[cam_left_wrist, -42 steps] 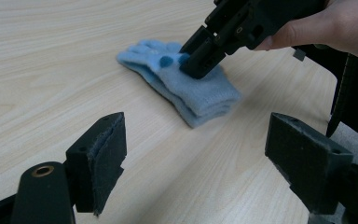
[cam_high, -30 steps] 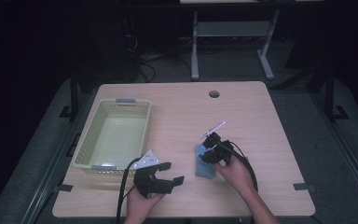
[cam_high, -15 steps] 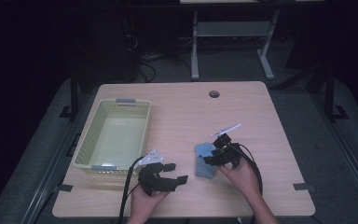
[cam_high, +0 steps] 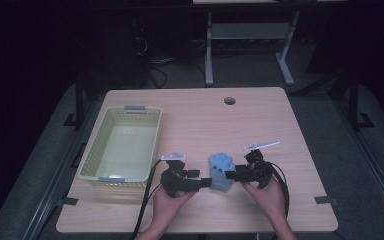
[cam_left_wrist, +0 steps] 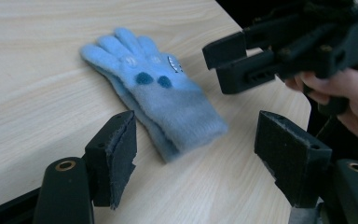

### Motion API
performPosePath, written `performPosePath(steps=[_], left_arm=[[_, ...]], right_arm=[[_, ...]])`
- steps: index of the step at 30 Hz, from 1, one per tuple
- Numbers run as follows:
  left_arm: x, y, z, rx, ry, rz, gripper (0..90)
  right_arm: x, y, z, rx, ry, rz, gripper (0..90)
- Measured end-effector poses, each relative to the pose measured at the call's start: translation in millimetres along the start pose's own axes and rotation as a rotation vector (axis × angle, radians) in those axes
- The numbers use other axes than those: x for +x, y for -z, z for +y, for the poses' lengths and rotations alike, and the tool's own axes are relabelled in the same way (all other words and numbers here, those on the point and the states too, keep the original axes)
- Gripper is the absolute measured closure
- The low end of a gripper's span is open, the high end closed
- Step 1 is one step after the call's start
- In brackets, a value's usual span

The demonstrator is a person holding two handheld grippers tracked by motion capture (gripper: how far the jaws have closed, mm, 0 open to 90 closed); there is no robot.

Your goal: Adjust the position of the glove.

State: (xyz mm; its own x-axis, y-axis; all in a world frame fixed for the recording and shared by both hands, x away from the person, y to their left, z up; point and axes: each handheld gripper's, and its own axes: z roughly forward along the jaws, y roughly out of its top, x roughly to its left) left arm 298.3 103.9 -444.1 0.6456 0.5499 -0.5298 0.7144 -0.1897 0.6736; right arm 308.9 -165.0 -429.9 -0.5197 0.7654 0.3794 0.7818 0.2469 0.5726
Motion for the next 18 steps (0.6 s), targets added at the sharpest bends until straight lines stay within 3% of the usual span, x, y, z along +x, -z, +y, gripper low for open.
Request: performPosePath(steps=[3,10,14,18], left_arm=[[5.1,-6.7,3.3,0.010,0.050,-0.006,30.0],[11.5,-18.1,6.1,0.030,0.120,-0.010,33.1],[8.6,-22.3,5.9,0.041,0.110,-0.012,34.4],[12.4,-28.9,6.5,0.056,0.140,-0.020,37.3]], right_arm=[[-3.5,-0.7,-5.1,-0.018,-0.046,0.017,43.9],[-6.0,-4.1,-10.5,-0.015,-0.078,0.014,43.2],[-9.8,-6.8,-13.1,-0.018,-0.108,0.037,43.0],[-11.5,-13.2,-15.5,0.000,-0.129,0.055,43.6]])
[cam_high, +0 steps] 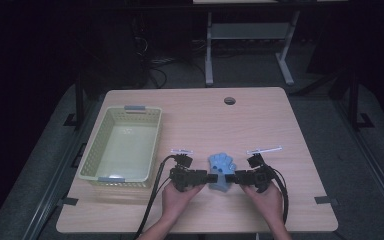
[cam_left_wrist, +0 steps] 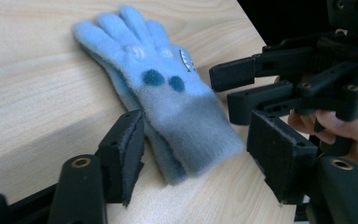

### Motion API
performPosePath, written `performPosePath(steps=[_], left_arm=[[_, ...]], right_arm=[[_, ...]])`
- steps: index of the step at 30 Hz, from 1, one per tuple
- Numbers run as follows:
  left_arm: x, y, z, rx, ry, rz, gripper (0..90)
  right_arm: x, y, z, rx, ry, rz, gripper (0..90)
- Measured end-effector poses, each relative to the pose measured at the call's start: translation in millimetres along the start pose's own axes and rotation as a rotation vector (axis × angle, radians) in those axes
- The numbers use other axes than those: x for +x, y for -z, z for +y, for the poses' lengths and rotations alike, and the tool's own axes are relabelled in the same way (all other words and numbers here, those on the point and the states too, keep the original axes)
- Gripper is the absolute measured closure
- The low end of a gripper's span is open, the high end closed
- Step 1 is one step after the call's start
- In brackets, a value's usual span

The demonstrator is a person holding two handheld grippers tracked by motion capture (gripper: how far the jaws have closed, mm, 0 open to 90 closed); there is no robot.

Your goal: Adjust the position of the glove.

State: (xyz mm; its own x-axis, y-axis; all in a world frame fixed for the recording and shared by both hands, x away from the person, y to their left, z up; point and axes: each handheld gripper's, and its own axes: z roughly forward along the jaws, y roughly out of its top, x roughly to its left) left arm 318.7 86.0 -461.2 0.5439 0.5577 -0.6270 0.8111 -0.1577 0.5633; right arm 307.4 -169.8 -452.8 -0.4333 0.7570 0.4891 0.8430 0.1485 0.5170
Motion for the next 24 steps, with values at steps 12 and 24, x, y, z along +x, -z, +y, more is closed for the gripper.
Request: performPosePath(steps=[12,24], left_arm=[[6.2,-9.1,1.9,0.027,0.031,0.003,46.2],[11.1,-14.1,1.2,0.066,0.049,0.002,50.8]], right_arm=[[-2.0,-7.1,-2.3,-0.005,-0.017,0.020,47.3],[-4.5,-12.9,-4.8,0.003,-0.046,0.040,51.5]])
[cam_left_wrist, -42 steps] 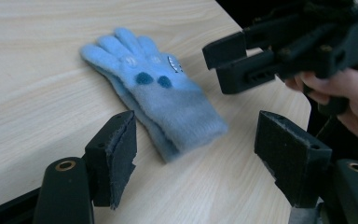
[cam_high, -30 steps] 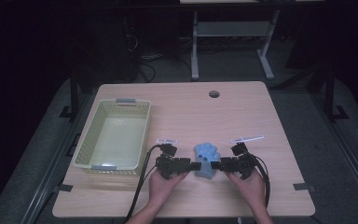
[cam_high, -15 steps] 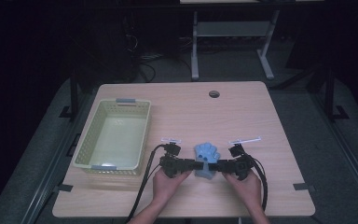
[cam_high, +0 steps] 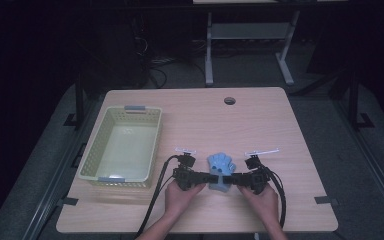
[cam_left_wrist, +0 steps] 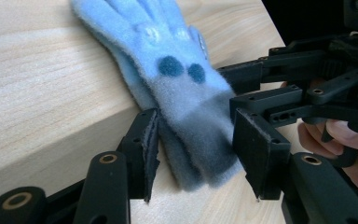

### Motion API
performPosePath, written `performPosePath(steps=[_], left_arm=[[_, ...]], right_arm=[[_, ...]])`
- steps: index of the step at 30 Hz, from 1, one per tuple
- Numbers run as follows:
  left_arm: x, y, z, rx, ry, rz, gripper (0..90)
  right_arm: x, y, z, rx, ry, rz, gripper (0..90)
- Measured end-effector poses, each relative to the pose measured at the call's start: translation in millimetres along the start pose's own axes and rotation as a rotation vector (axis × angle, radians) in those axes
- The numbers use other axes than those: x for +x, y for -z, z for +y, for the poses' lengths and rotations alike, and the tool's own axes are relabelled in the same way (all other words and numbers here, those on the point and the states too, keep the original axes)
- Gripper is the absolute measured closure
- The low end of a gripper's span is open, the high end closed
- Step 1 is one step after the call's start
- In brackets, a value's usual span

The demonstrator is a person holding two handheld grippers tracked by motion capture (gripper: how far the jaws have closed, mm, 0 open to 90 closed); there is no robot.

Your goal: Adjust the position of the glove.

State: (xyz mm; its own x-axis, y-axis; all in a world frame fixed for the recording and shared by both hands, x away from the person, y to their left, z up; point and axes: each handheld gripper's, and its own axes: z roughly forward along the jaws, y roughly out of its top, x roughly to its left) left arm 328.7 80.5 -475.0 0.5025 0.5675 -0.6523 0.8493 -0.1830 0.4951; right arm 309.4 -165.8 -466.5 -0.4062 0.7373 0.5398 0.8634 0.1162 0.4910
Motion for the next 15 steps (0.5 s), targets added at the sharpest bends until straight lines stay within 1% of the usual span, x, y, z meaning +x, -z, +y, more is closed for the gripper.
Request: performPosePath(steps=[2,6,12,15], left_arm=[[1.2,-0.3,0.0,-0.002,0.008,-0.005,52.0],[0.7,-0.7,-0.4,0.008,0.002,-0.004,54.8],[3.1,-2.9,-0.7,0.003,0.015,-0.024,59.4],[4.9,-4.1,-0.4,0.005,0.029,-0.036,61.4]], right_arm=[[1.0,-0.7,-0.2,-0.001,0.001,-0.002,52.4],[2.4,-2.0,-1.0,-0.004,0.009,-0.006,54.9],[3.5,-4.0,-2.3,-0.012,0.001,0.001,58.5],[3.9,-5.4,-3.3,-0.020,-0.010,0.012,60.9]])
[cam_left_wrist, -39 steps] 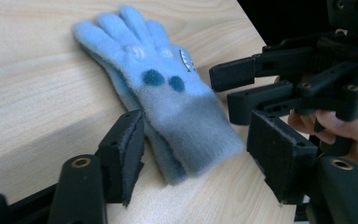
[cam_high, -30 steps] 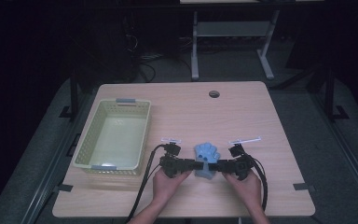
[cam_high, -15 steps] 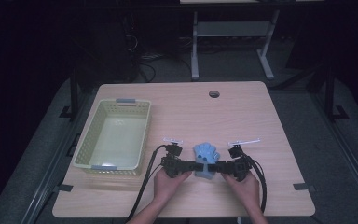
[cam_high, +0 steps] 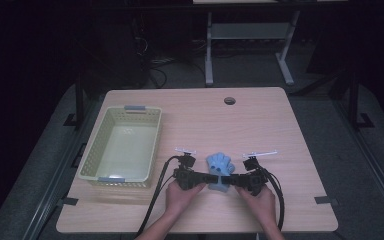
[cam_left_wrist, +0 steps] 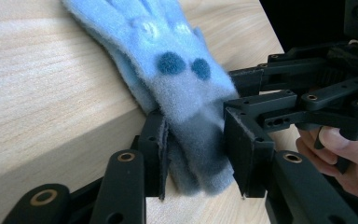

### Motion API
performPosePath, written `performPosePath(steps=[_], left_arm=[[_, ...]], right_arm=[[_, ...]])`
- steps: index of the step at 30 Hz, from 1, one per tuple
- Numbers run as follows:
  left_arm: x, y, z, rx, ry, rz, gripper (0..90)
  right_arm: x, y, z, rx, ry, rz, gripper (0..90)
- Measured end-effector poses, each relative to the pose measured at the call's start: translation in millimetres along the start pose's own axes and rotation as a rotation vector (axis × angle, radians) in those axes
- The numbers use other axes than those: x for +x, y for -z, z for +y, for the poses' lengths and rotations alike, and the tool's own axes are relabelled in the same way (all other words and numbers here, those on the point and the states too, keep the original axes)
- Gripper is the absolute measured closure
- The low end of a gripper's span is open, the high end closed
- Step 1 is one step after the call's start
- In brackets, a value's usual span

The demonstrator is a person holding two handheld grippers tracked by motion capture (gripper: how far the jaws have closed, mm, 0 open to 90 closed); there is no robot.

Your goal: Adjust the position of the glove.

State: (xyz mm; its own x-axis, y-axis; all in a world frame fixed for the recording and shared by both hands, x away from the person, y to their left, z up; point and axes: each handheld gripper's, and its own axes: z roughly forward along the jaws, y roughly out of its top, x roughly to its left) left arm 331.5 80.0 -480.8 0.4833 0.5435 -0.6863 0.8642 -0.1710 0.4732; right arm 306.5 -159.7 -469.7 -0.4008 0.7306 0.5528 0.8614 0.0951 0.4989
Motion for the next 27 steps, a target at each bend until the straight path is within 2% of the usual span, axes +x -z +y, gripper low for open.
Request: performPosePath(steps=[4,11,15,21,27], left_arm=[[1.7,-0.7,0.0,0.004,0.015,-0.014,63.2],[12.1,-1.8,1.4,0.013,0.058,-0.080,67.2],[14.9,-2.5,1.0,0.009,0.070,-0.098,68.9],[16.8,-2.5,-0.1,-0.005,0.073,-0.114,69.7],[16.9,-1.2,-0.2,-0.011,0.072,-0.127,70.6]], right_arm=[[-1.5,-2.2,-1.1,-0.012,-0.011,0.016,63.8],[-3.1,-4.4,-1.4,-0.013,-0.042,0.047,67.8],[-2.8,-4.7,-0.7,-0.017,-0.037,0.056,71.0],[-4.1,-4.1,0.1,-0.022,-0.041,0.075,73.9],[-0.9,-2.6,1.9,-0.021,-0.029,0.068,75.5]])
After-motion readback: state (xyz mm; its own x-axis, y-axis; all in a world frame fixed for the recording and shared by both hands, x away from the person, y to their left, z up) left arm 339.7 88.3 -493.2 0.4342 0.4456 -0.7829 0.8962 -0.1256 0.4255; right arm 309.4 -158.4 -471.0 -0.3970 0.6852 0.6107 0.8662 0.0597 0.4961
